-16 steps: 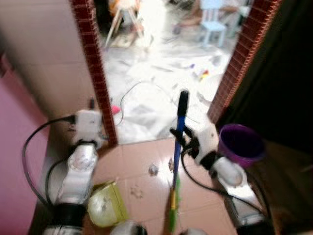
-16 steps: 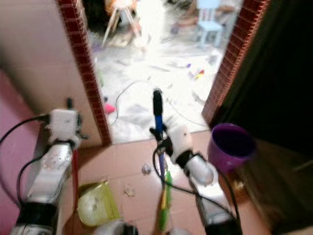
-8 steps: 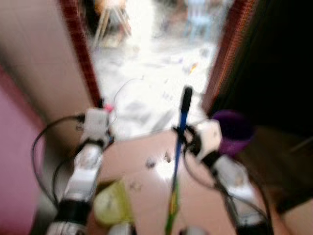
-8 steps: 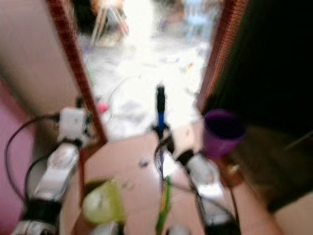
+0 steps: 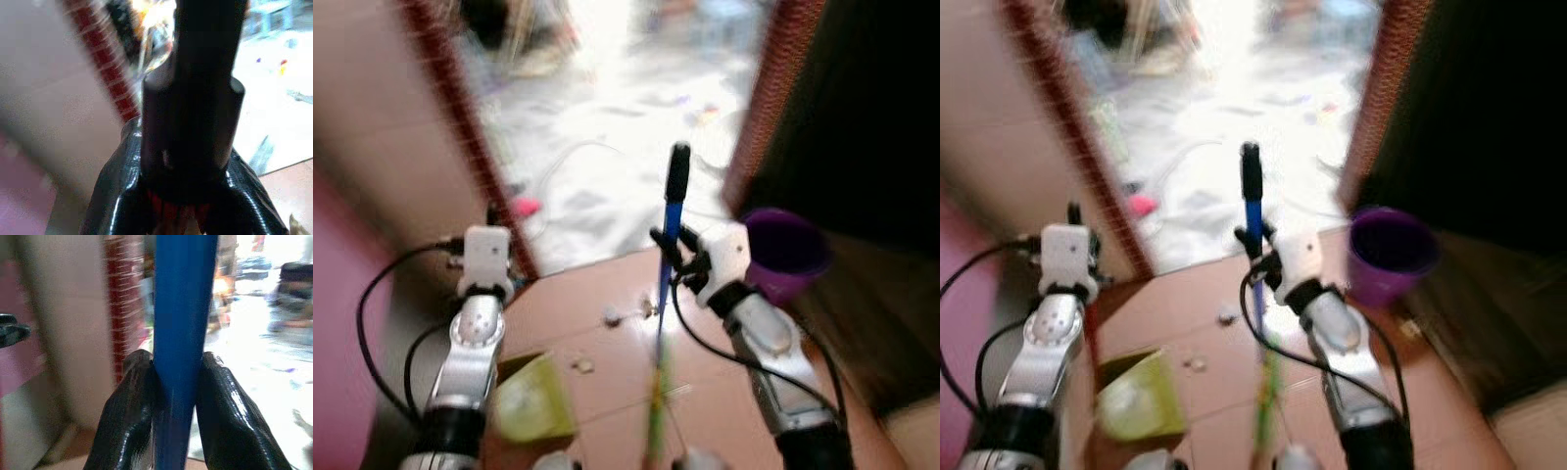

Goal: Sweep floor

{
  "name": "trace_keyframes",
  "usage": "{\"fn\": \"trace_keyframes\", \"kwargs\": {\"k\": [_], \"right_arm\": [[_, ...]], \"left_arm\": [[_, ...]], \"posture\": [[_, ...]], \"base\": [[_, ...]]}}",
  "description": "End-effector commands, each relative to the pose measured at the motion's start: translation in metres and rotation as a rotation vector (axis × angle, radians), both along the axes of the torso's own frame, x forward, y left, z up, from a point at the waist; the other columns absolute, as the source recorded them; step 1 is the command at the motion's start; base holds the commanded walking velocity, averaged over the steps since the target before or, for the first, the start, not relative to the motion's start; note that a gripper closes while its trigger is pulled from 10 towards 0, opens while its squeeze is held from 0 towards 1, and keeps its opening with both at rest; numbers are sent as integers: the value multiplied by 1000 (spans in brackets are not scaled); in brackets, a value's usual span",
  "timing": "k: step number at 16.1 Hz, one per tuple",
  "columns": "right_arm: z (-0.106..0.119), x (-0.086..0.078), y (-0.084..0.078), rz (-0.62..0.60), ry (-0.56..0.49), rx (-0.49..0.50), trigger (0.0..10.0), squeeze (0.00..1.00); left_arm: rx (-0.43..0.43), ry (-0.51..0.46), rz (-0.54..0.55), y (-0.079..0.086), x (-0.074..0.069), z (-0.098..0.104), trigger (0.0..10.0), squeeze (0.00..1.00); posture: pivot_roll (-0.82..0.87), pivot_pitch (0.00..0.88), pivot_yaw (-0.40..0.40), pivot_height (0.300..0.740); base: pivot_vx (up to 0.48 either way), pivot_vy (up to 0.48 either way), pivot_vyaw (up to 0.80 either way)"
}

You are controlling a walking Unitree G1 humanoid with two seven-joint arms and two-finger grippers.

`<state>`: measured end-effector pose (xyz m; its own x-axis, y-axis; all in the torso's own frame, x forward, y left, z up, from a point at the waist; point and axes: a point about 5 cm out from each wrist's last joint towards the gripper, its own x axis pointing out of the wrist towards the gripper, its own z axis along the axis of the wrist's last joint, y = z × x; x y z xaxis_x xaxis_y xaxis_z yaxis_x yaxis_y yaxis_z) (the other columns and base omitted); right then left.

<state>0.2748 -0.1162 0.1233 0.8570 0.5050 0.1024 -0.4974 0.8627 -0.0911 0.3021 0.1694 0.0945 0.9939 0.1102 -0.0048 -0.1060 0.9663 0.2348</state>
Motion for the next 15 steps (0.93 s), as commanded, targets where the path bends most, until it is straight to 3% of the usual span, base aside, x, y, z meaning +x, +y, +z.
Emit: {"fn": "trace_keyframes", "kwargs": {"k": [1, 4, 9, 15], "right_arm": [[5, 1, 5, 17, -33, 1, 10000, 0], [8, 4, 8, 40, -52, -5, 10000, 0], [9, 7, 8, 40, -51, 9, 10000, 0], [9, 7, 7, 36, -56, 10, 10000, 0]], "left_arm": [[-2, -51, 8, 0, 0, 10, 10000, 0], [-31, -56, 13, -3, -3, 8, 10000, 0], [-39, -64, 85, 5, -7, 4, 10000, 0], [-29, -67, 39, 6, -7, 5, 10000, 0]], "posture": [[-90, 0, 65, 740], [-86, 0, 51, 740], [-88, 0, 44, 740], [-94, 0, 46, 740]], "base": [[0, 0, 0], [0, 0, 698], [0, 0, 0], [0, 0, 0]]}}
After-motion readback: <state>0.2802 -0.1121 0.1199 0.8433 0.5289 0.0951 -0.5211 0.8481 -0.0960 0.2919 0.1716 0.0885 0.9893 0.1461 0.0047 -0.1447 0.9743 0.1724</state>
